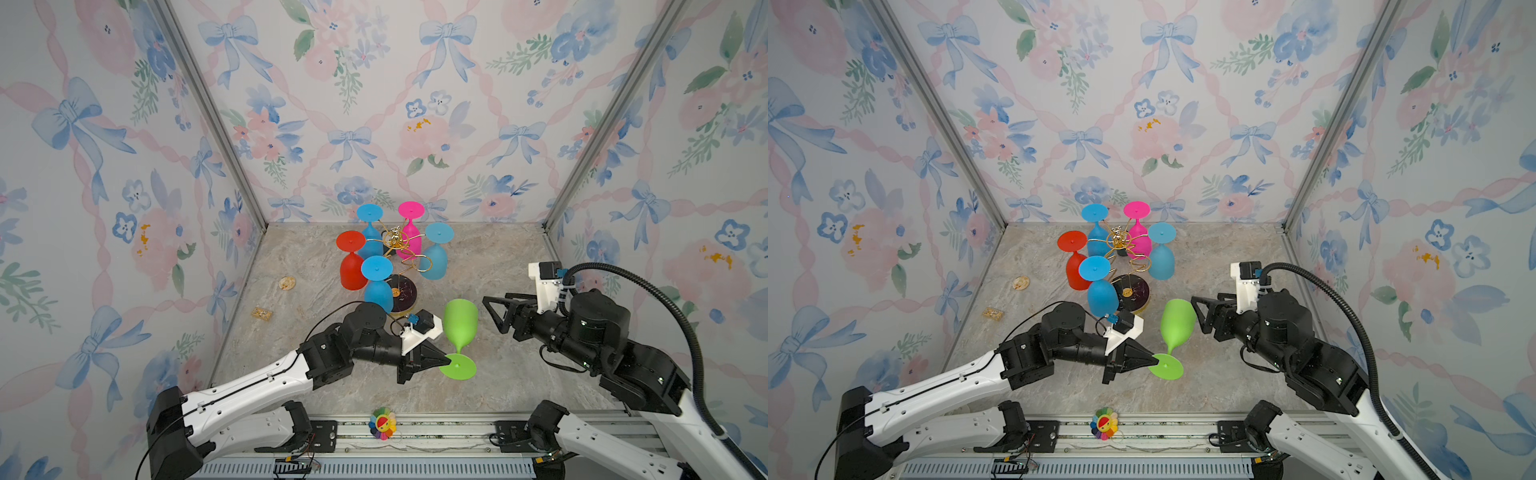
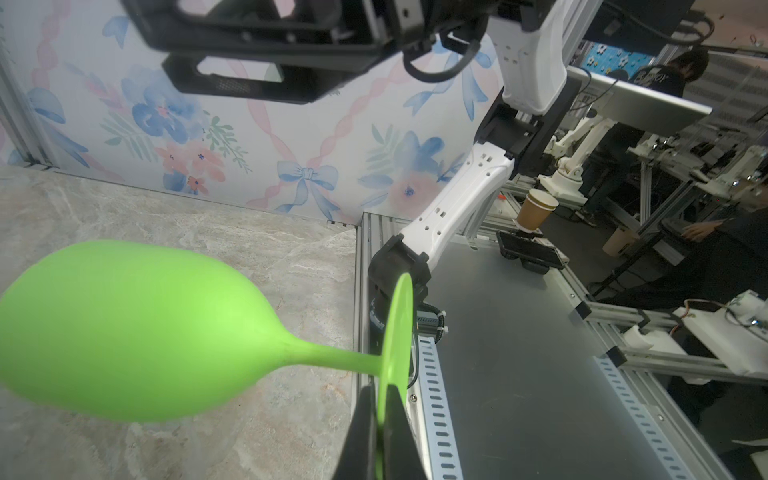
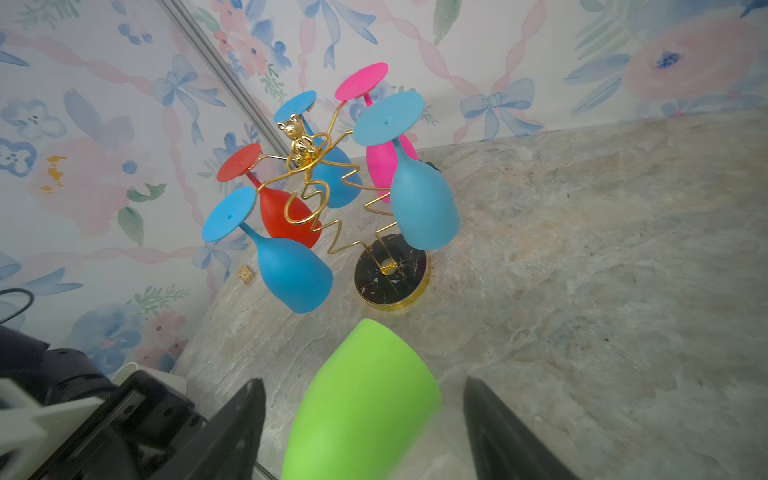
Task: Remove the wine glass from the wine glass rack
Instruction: 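Carry the glass toward the robot with the left gripper while the right withdraws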
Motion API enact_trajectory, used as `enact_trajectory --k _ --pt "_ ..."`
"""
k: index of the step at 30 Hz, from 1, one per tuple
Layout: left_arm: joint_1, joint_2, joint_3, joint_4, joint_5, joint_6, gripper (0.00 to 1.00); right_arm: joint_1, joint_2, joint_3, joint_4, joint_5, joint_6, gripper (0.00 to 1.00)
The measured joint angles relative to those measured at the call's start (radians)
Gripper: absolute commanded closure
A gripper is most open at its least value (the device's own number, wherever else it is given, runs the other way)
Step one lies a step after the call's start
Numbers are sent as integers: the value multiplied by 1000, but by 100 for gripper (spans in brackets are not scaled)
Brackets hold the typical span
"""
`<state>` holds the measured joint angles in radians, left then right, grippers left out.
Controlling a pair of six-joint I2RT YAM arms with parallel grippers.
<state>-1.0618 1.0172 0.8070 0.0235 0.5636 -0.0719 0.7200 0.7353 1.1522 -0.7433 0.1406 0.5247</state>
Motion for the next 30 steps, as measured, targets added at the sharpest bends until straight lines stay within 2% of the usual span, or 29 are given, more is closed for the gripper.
enact_trajectory --k 4,8,12,19,30 --pt "-77 -30 -41 -27 -123 148 100 -120 42 29 -45 -32 11 22" --pt "-126 -39 -61 -43 -279 265 100 -240 72 35 -57 -132 10 20" --pt "-166 -39 -80 -48 -410 362 100 -307 105 35 -62 -221 6 20" --pt "-251 -27 -150 -50 -557 512 100 -346 156 22 -47 -374 8 19" --pt "-372 -14 -204 -56 -824 739 100 -347 223 16 -37 -513 10 19"
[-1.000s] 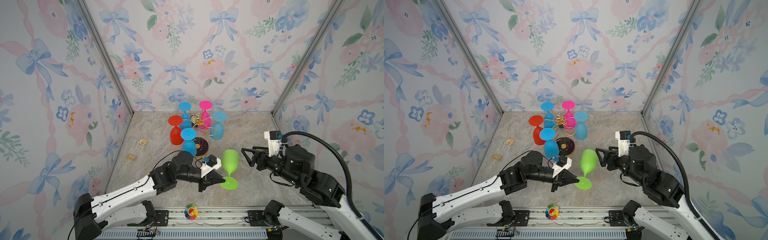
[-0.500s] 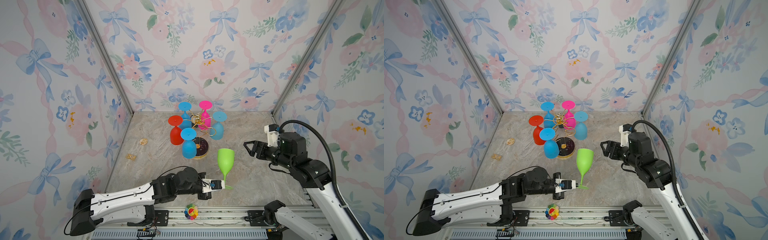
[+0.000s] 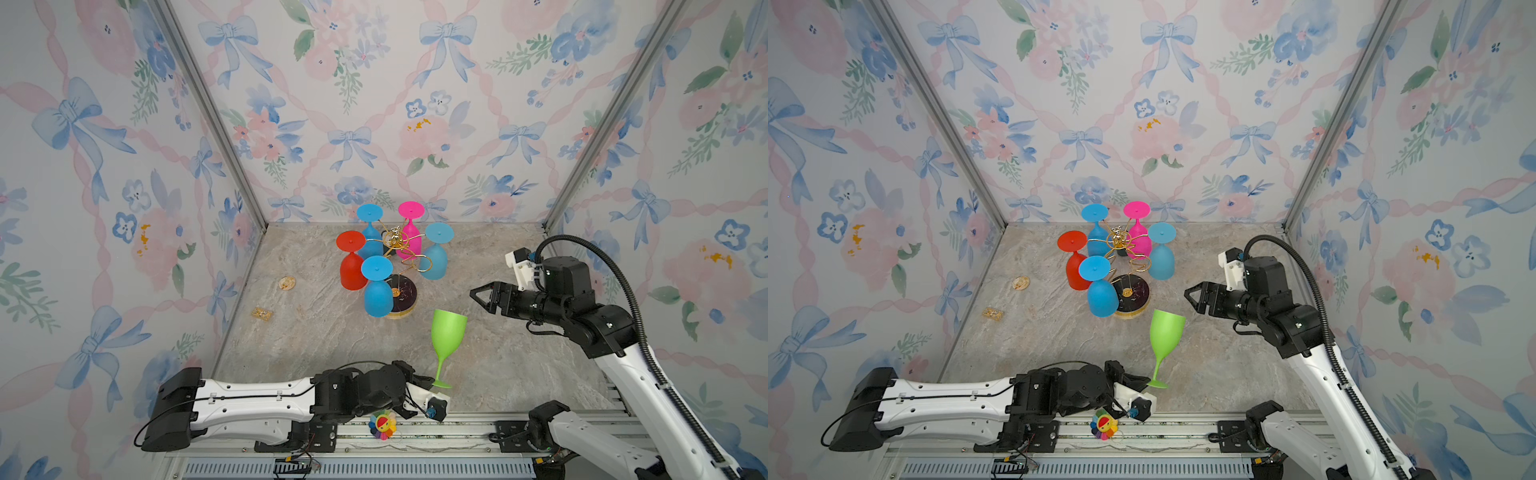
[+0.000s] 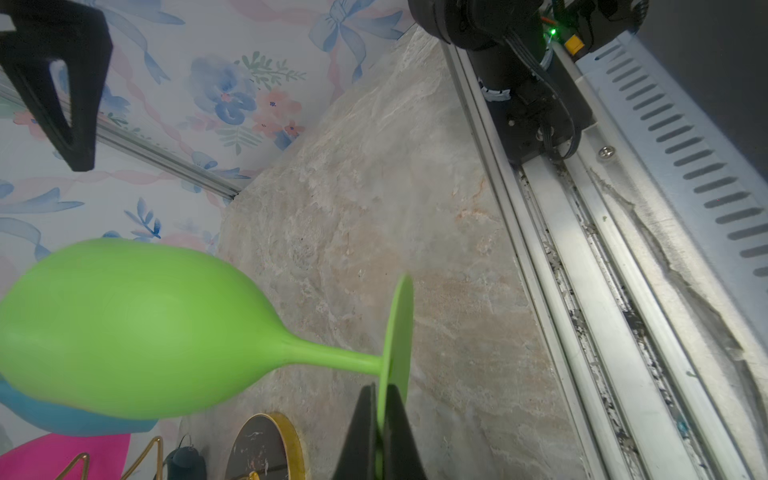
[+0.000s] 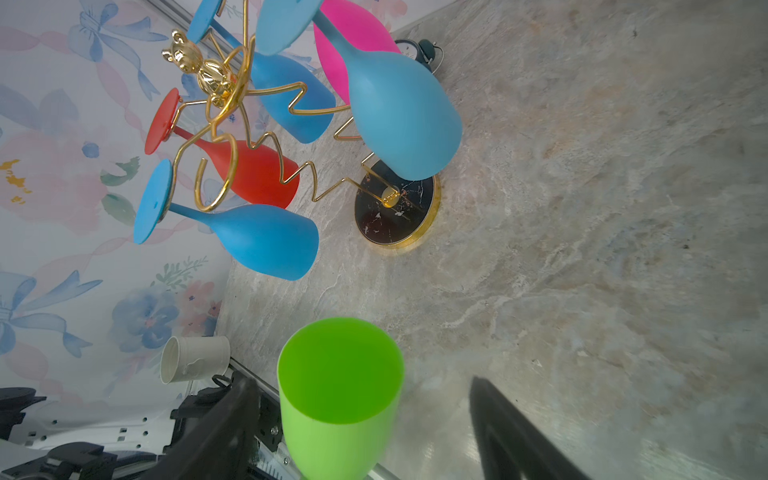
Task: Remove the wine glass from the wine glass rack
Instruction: 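Carry the glass toward the robot with the left gripper while the right withdraws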
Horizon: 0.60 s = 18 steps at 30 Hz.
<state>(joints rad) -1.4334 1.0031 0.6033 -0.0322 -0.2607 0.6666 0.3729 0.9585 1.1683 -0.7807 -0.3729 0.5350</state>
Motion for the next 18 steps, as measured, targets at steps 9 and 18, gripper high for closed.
enact_trajectory --k 9,18 --pt "-26 -21 -66 14 -187 159 100 0 29 0 -2 -50 -4 23" --pt "-33 -92 -192 146 -311 356 100 72 114 0 -26 -66 -42 26"
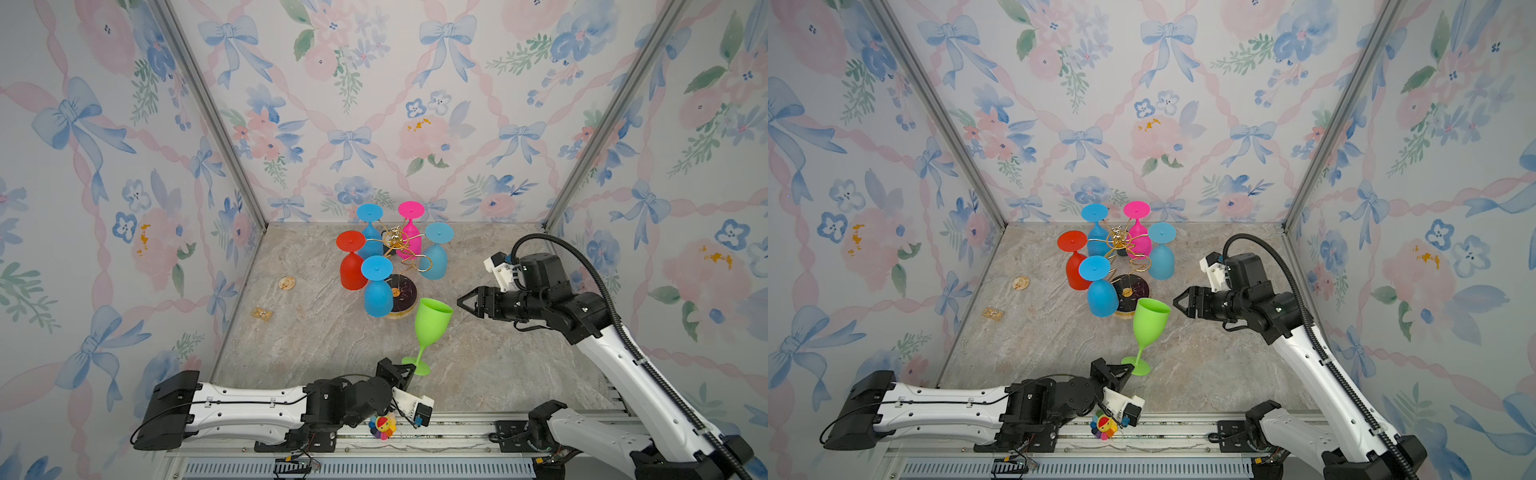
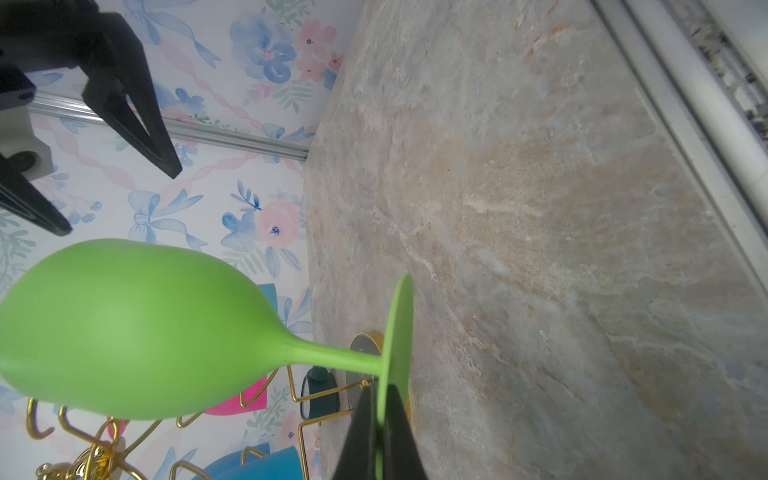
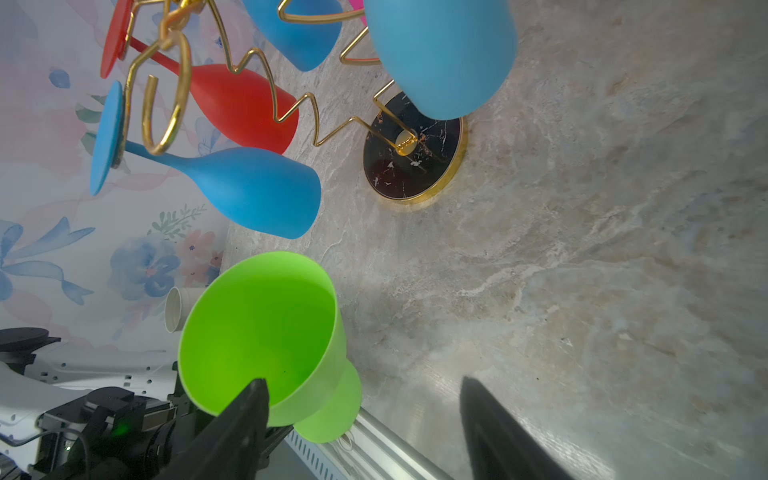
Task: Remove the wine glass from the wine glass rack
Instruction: 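Carry the glass toward the robot with the left gripper while the right withdraws, then lower the lime green glass with the left gripper while the right reaches its bowl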
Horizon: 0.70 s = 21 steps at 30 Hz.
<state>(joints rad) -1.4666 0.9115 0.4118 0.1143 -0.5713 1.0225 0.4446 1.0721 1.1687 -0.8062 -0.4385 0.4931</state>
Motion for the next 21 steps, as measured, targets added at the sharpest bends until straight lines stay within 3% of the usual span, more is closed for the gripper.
enact_trajectory --k 15,21 --pt "-13 -25 -201 253 -158 372 100 55 56 26 -6 -4 -30 35" --pt "-13 -71 -247 307 -182 467 100 99 89 26 -4 -5 -30 36"
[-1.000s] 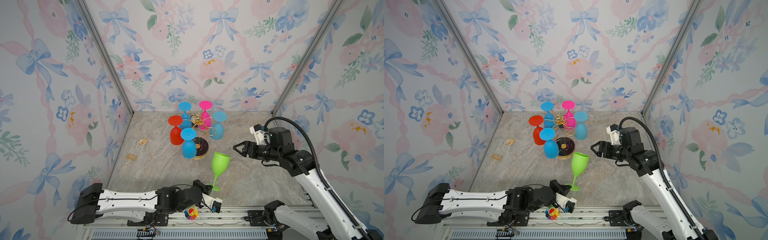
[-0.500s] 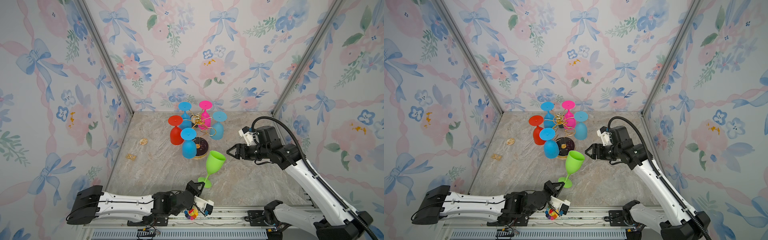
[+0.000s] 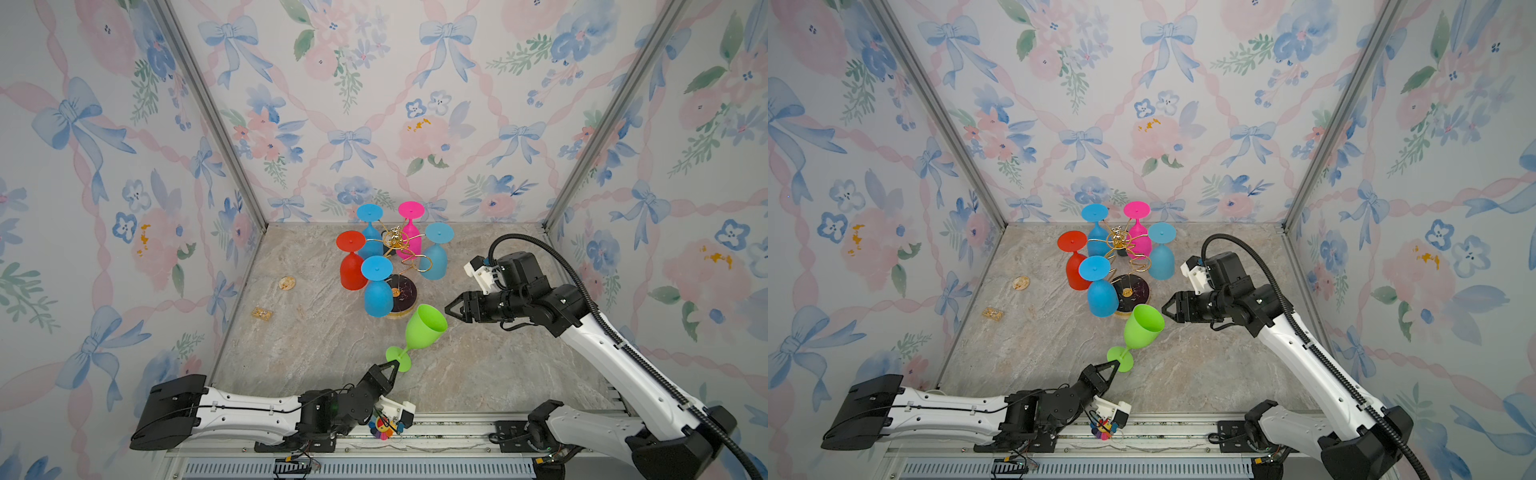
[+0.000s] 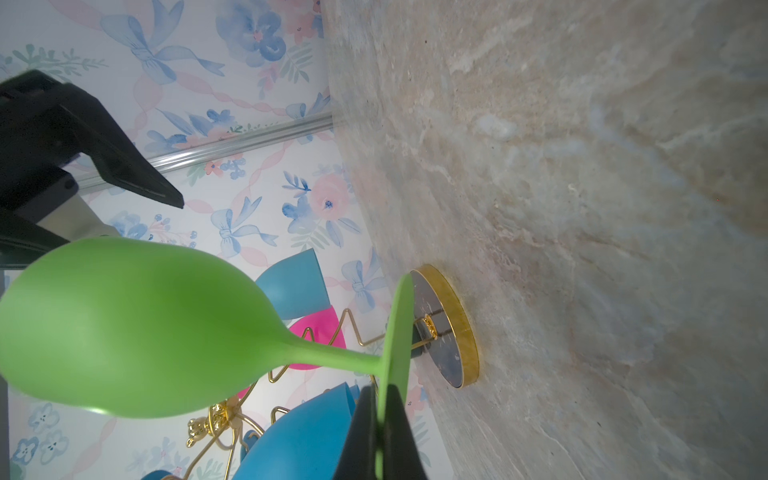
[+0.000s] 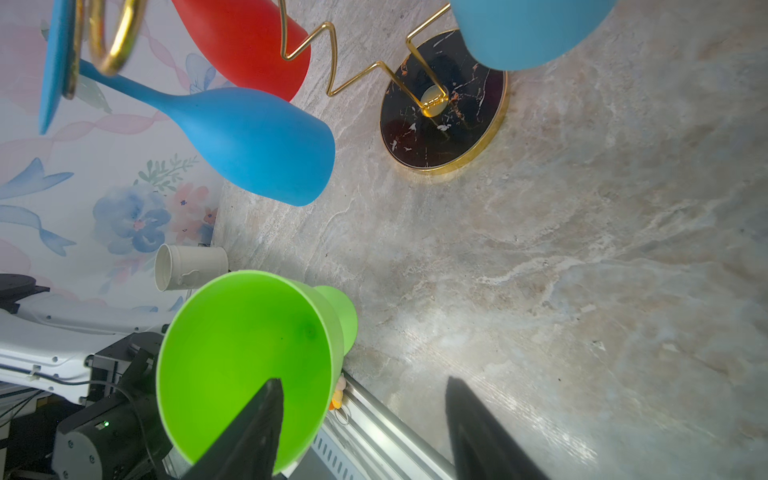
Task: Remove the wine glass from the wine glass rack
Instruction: 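Lower the lime green glass with the left gripper while the right reaches its bowl, then close the right gripper on the glass bowl rim while the left releases and withdraws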
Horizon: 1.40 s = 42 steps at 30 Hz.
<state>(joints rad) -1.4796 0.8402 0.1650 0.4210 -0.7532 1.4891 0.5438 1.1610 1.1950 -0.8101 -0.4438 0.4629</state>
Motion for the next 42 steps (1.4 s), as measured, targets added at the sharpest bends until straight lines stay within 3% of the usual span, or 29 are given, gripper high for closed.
enact_trajectory --k 9,21,31,38,42 --pt "0 -19 -13 27 -18 56 100 50 33 4 26 -21 1 41" --pt "0 -19 -19 27 -28 79 100 62 57 4 47 -41 2 63" --pt "0 -18 -19 27 -36 87 100 74 72 4 61 -51 3 70" --pt "0 -10 -19 27 -37 90 100 75 72 4 63 -55 -2 83" --pt "0 -10 -19 27 -37 90 100 75 72 4 64 -58 -1 86"
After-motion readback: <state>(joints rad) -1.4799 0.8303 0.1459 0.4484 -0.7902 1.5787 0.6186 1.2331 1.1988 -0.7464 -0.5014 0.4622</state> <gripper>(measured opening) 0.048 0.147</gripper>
